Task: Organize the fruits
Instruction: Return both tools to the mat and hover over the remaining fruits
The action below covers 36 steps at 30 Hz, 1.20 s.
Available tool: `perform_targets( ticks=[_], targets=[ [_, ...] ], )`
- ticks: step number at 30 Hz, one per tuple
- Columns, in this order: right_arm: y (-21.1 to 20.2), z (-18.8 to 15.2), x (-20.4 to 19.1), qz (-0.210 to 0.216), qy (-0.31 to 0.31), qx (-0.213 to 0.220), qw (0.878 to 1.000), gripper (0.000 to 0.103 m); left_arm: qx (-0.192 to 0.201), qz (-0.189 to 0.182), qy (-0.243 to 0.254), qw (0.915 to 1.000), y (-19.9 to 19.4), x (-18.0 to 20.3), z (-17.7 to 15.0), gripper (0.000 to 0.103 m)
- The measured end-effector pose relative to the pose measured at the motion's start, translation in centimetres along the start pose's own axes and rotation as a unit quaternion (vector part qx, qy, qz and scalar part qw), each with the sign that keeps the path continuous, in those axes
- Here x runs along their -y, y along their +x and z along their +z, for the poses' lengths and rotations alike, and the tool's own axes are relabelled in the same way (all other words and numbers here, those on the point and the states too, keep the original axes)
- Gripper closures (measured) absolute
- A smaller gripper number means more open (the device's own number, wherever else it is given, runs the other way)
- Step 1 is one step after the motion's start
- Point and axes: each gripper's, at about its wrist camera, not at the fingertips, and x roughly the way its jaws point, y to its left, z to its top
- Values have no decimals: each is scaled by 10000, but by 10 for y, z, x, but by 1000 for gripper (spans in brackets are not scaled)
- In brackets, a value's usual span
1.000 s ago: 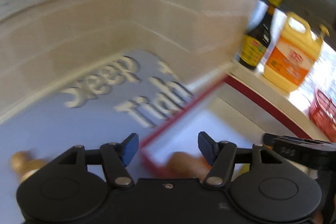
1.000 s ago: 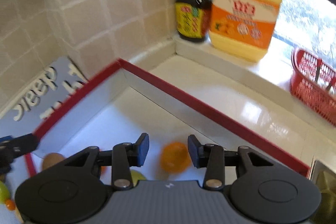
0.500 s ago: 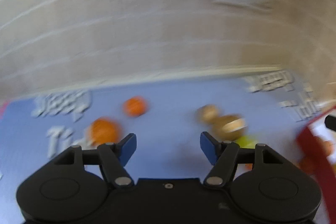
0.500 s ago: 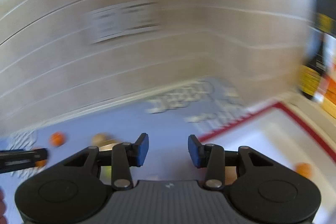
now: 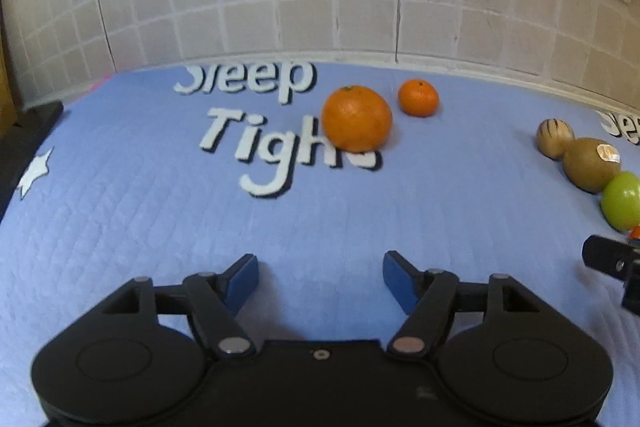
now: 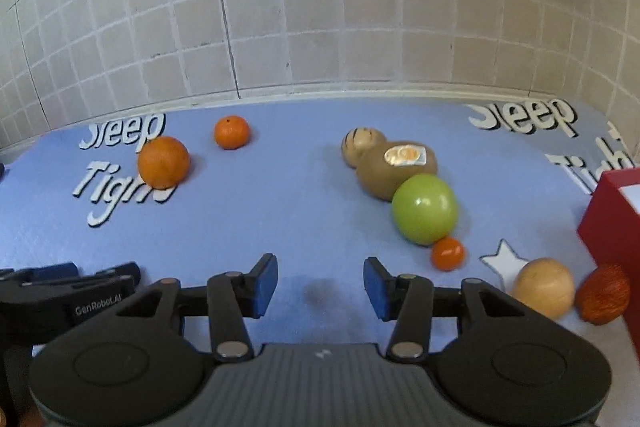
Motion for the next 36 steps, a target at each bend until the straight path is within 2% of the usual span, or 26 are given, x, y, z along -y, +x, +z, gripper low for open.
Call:
perform_targets(
  ticks=[2, 3, 6, 8, 11, 15, 27, 36],
  targets=[
    [3, -6, -1, -111, -19, -15, 9999, 53, 100, 185, 89, 9997, 7, 4, -2, 0],
    [7, -7, 0, -134, -30, -38, 9999, 53, 165, 242, 101, 9995, 8, 4, -5, 0],
    [17, -13, 5, -190, 17, -188, 9996, 52, 316, 33, -150, 9994, 2, -8, -13, 0],
    [18, -17, 6, -155, 23, -111, 9998, 48, 330, -44, -241, 9992, 2, -12, -14, 0],
    [19, -20, 2, -122, -79, -41, 9999, 40, 328, 49, -129, 9994, 2, -8, -14, 0],
    [20, -23, -2, -180, -192, 15, 9997, 36, 327, 29, -157, 9993, 2, -9, -14, 0],
    [23, -22, -2, -158, -166, 7, 9997, 29, 338, 98, -77, 9994, 2, -7, -14, 0],
    [24, -22, -1, -141, -146, 5, 9998, 27, 319, 41, -139, 9994, 2, -9, -14, 0]
  ],
)
